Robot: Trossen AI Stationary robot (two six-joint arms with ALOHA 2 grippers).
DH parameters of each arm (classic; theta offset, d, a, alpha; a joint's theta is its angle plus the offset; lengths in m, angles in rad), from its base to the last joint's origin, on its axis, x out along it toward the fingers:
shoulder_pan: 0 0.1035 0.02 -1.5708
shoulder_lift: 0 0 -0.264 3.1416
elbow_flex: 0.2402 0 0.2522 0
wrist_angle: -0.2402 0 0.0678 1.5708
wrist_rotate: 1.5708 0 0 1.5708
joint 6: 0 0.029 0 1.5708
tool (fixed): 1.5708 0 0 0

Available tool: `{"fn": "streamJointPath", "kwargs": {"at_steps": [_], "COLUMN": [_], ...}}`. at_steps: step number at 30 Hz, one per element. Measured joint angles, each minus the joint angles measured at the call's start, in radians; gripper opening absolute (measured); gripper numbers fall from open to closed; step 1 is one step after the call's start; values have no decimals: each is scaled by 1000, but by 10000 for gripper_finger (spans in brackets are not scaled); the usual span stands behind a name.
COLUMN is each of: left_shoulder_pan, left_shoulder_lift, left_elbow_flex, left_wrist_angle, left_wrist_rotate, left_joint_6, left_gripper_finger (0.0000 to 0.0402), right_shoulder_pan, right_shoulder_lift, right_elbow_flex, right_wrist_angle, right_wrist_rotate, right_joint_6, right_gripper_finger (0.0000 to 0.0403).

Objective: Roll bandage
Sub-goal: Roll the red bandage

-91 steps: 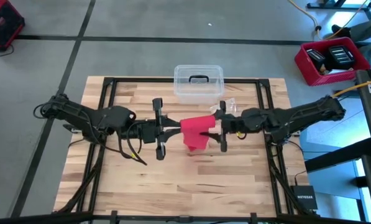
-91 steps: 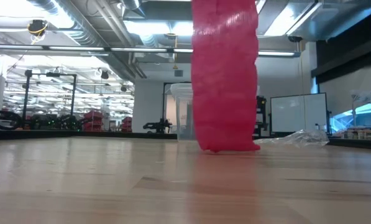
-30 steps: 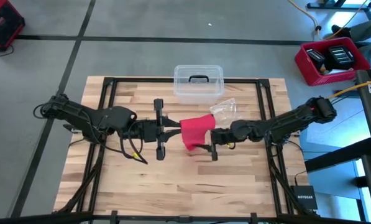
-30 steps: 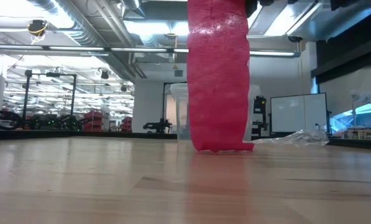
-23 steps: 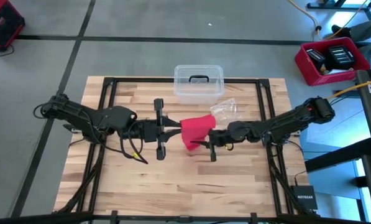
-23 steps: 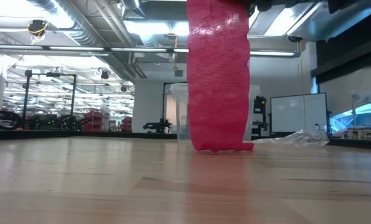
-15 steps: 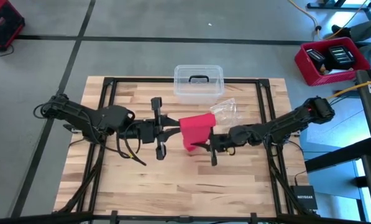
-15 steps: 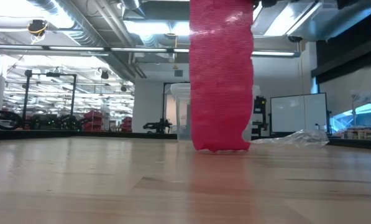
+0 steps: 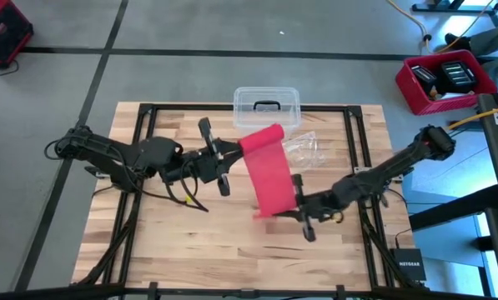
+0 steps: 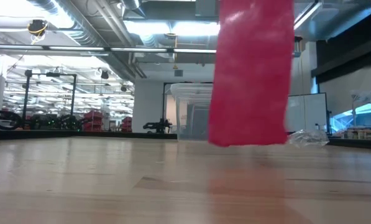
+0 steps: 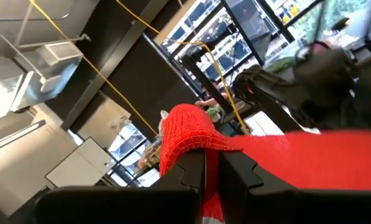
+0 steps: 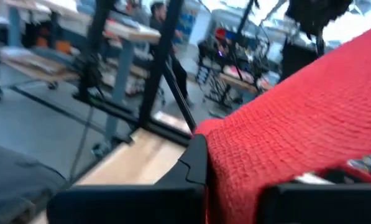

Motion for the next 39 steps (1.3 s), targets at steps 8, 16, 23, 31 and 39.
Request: {"fn": "streamJointPath", "kwargs": {"at_steps": [8,16,23,31,39], "left_shoulder_pan": [2,10,16,1,-52], "left_shoulder_lift": [0,-1,39,99,177], "left_elbow_flex": [0,0,-1,-1,0], "left_wrist_angle": [-83,-144,-203,-324,-400], "left_wrist_rotate": [-2,-2,-34,-40,-42], "left_joint_6": [-7,2,16,-1,-8], "left_gripper_finger": [17,17,17,17,17], "right_shoulder_pan": [89,164,177,177,164], "right_shoulder_lift": [-69,-24,32,58,57], "right_elbow_flex": [92,308,445,567,729], "right_wrist_angle": [-144,-305,-340,-374,-457], "right_wrist_rotate": [41,50,41,36,86], "right_joint_6": [4,-3,-3,-16,-30], "right_gripper_finger": [5,5,6,7,7]}}
